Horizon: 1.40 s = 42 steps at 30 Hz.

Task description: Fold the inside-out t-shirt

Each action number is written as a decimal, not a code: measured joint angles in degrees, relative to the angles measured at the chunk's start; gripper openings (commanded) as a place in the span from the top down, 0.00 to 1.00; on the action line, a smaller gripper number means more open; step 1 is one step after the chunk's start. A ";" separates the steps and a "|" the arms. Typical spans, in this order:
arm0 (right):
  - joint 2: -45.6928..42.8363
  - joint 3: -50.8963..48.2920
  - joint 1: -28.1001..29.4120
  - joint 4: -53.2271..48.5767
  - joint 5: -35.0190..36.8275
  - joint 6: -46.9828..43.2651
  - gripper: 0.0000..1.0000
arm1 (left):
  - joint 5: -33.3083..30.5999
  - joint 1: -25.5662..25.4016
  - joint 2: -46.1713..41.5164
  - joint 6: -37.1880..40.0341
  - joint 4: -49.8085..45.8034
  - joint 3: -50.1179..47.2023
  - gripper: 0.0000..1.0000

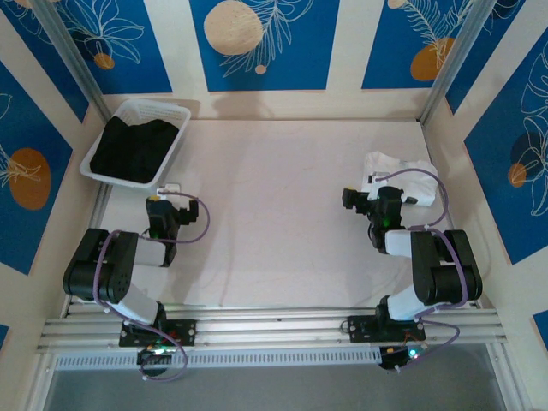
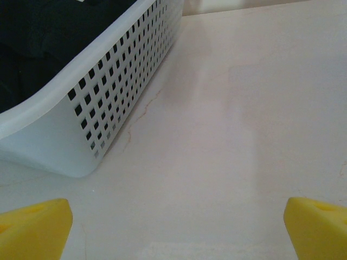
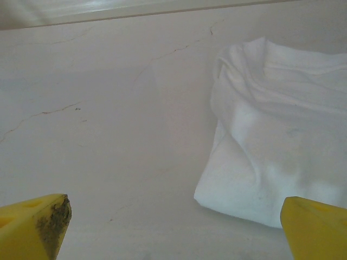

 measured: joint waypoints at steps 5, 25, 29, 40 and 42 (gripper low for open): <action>-1.42 0.13 0.83 -2.32 1.01 -0.04 0.01 | -0.20 0.02 -0.28 -0.15 -0.87 0.17 0.00; -23.08 19.23 9.35 -38.58 -0.74 14.25 0.00 | 2.97 4.46 -18.03 -16.04 -53.27 37.99 0.00; -17.46 22.82 10.27 -40.87 -1.09 14.86 0.00 | 2.38 11.15 -11.63 -18.51 -56.24 42.91 0.00; -12.17 25.11 10.47 -43.80 -1.84 15.06 0.00 | 7.15 19.80 13.49 -19.67 -71.10 62.55 0.00; -11.47 25.33 10.47 -43.87 -1.97 15.06 0.00 | 6.05 19.69 16.92 -20.22 -76.04 68.65 0.00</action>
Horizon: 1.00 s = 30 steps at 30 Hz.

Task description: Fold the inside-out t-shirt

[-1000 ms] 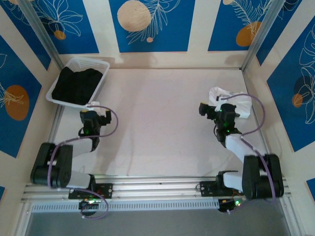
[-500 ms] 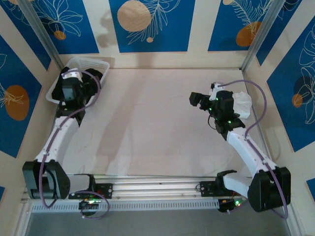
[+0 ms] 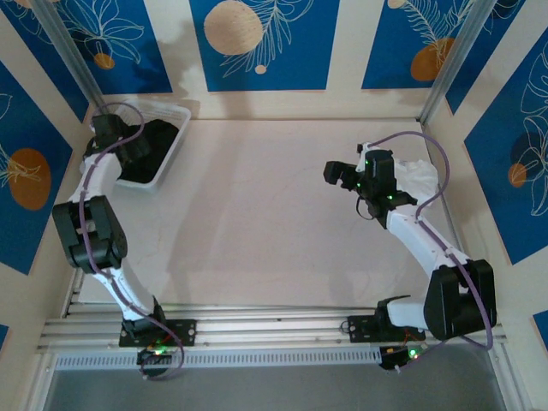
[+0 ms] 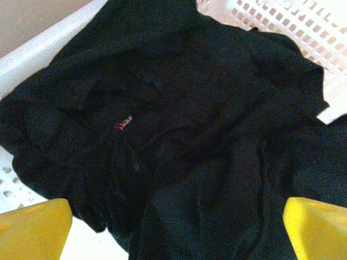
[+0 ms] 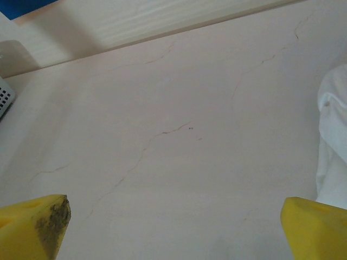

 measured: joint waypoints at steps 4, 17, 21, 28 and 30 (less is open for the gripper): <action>1.95 1.07 0.00 -0.44 -0.42 -0.04 0.00 | -0.04 0.00 1.49 0.39 -1.05 1.68 0.00; 6.56 4.04 0.37 -2.16 -2.34 -1.14 0.00 | 8.59 0.07 14.32 0.66 -7.87 12.41 0.11; 6.86 4.04 0.42 -3.23 -2.32 -1.14 0.00 | 11.23 0.07 17.75 0.59 -10.12 13.99 0.36; 6.82 4.39 0.42 -4.50 -2.29 -1.44 0.00 | 13.53 0.07 19.82 0.79 -12.72 17.62 0.92; 6.47 4.48 0.42 -4.96 -2.25 -1.77 0.00 | 13.44 0.07 19.04 0.66 -13.16 17.77 0.95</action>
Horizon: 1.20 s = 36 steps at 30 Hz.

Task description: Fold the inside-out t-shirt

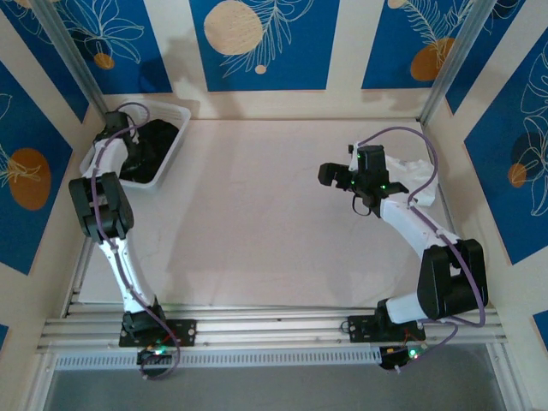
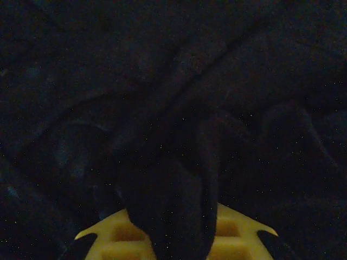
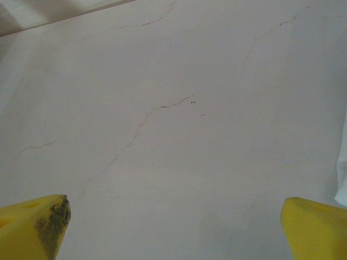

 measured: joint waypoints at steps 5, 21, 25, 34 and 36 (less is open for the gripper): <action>-2.27 2.40 0.00 -4.52 2.43 -2.78 0.09 | -0.11 0.00 -8.90 -0.02 0.17 -1.75 1.00; -9.99 12.35 -0.48 -14.38 5.81 -6.49 0.08 | 2.84 -17.18 -42.34 -1.31 6.82 7.87 0.97; -11.37 13.42 -0.87 -16.81 5.73 -6.45 0.07 | 3.21 -26.64 -44.54 -1.40 8.44 2.62 0.97; -9.75 13.09 -1.97 -20.37 4.22 -5.11 0.06 | 2.16 -41.77 -38.51 -6.14 17.18 -20.46 0.48; -7.52 12.13 -2.71 -20.04 3.48 -4.50 0.08 | 1.88 -42.01 -32.39 -6.56 17.16 -20.44 0.28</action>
